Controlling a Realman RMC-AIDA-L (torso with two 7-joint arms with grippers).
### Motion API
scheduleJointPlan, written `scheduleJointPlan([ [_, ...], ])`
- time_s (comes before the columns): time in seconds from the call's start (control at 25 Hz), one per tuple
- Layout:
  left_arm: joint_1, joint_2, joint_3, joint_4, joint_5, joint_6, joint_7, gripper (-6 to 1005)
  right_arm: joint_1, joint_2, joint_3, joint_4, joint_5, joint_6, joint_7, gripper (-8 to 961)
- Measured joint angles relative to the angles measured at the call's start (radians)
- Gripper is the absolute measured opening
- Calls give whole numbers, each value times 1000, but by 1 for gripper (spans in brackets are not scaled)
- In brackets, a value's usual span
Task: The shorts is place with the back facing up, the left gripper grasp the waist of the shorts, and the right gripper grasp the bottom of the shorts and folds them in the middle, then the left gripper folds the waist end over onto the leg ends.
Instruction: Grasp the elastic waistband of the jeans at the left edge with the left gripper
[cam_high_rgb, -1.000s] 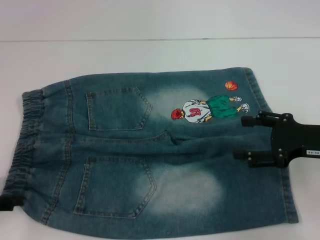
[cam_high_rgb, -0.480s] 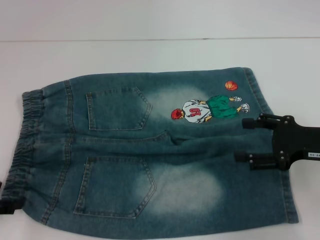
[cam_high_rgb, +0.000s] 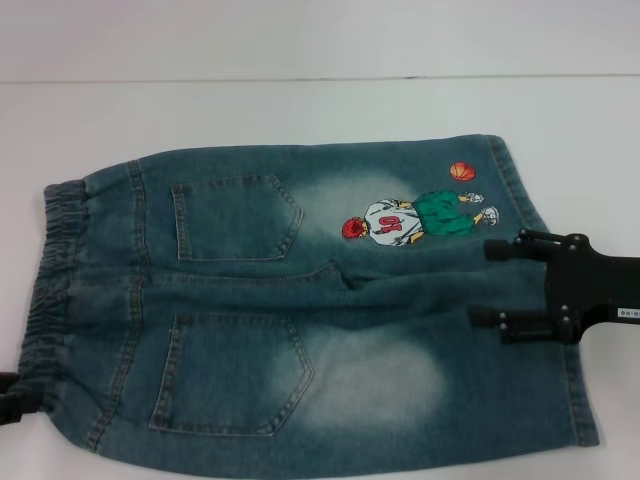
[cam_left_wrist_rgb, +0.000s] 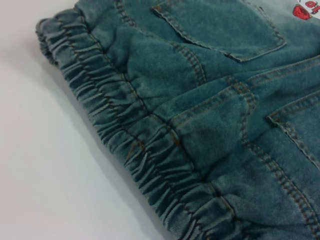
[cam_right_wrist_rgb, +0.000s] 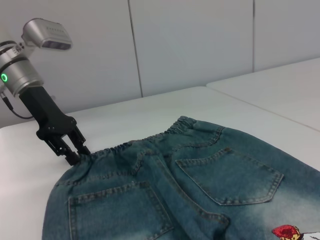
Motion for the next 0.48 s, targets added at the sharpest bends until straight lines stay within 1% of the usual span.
scheduleJointPlan([
  [0.24,-1,-1,4,-3,0,-19,-11,521,-3,0,10,0,0,-14,0,915],
  [0.36,-1,0,4,-4,0,-20,-14,312,-4,0,17,0,0,-19,0,915],
  [0.48,-1,0,11,-5,0,-20,-14,262,-4,0,19,0,0,-21,0,915],
])
